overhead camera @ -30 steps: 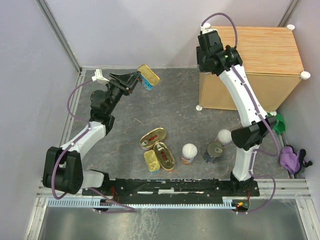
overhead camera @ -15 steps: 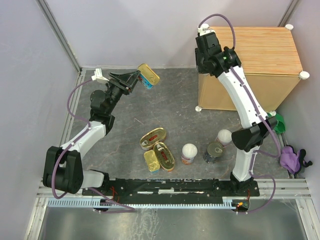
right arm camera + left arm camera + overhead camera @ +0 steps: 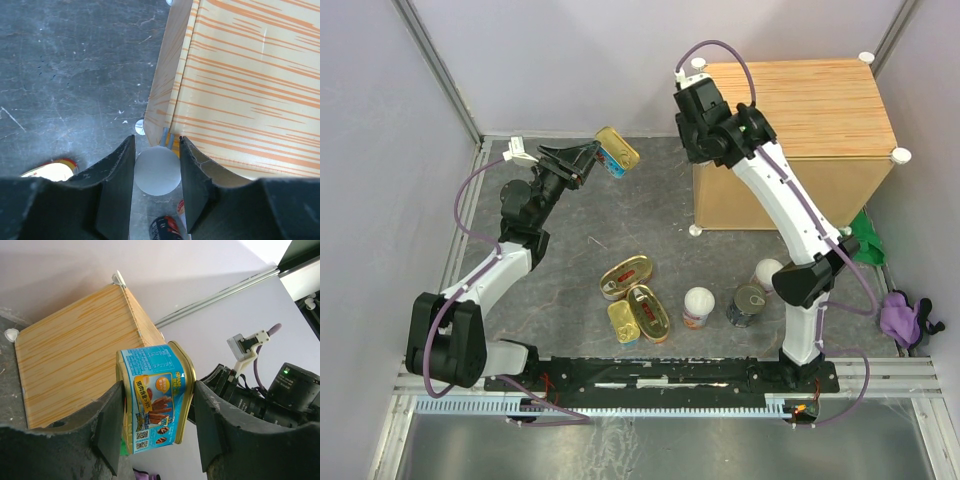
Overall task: Place and organize the canned foods onto the counter
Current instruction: Move the counter to the center of the board.
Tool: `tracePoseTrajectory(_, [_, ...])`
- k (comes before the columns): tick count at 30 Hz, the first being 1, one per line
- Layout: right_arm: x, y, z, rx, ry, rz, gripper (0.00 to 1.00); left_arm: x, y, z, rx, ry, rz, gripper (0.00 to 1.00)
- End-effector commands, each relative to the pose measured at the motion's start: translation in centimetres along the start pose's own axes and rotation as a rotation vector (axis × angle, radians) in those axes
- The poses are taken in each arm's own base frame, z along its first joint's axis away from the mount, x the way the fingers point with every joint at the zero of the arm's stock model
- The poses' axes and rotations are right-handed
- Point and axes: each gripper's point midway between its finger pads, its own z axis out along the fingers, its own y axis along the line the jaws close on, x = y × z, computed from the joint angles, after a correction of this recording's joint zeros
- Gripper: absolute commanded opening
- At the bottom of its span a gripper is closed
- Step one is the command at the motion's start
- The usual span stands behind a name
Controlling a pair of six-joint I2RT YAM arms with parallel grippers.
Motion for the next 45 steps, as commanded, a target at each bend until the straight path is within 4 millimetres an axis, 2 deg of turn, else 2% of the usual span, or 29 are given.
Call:
tracePoseTrajectory(1, [-0.9,5.6,-1.8,-0.159,-0.043,0.025,0.31,-2.6,-7.2,-0.3,0.207,-0.096,0.049,0.03])
tracePoseTrajectory(16, [-2.3,15.4,-3.8,-0.326,-0.121,0.088,0.28,-6.2,-8.0,-2.0,0.132,-0.295,0.077,0.03])
tracePoseTrajectory(25, [-3.1,18.7,-5.8,-0.417,-0.160,0.115,0.29,-8.4,-7.3,-4.0,0.046,-0.434,0.084,0.03])
tracePoseTrajectory(31, [-3.2,20.9,-6.9,-0.486,-0.169,0.126,0.30,-9.6,-7.3,-4.5,0.018,-0.496,0.091,0.03])
tracePoseTrajectory(34, [-3.8,20.2,-7.9,-0.459,-0.208,0.115,0.40,-10.0,-7.6,-4.3,0.022,-0.508,0.091,0.03])
tracePoseTrajectory(36, [-4.8,18.7,-8.9,-0.431,-0.256,0.115,0.48,-9.9,-7.9,-3.8,0.031,-0.497,0.093,0.03])
tracePoseTrajectory(41, [-5.4,15.5,-9.9,-0.352,-0.300,0.106,0.75,-10.2,-9.2,-2.7,0.070,-0.485,0.100,0.03])
tracePoseTrajectory(45, [-5.4,13.6,-10.6,-0.317,-0.309,0.109,0.82,-10.3,-10.2,-1.8,0.097,-0.470,0.108,0.03])
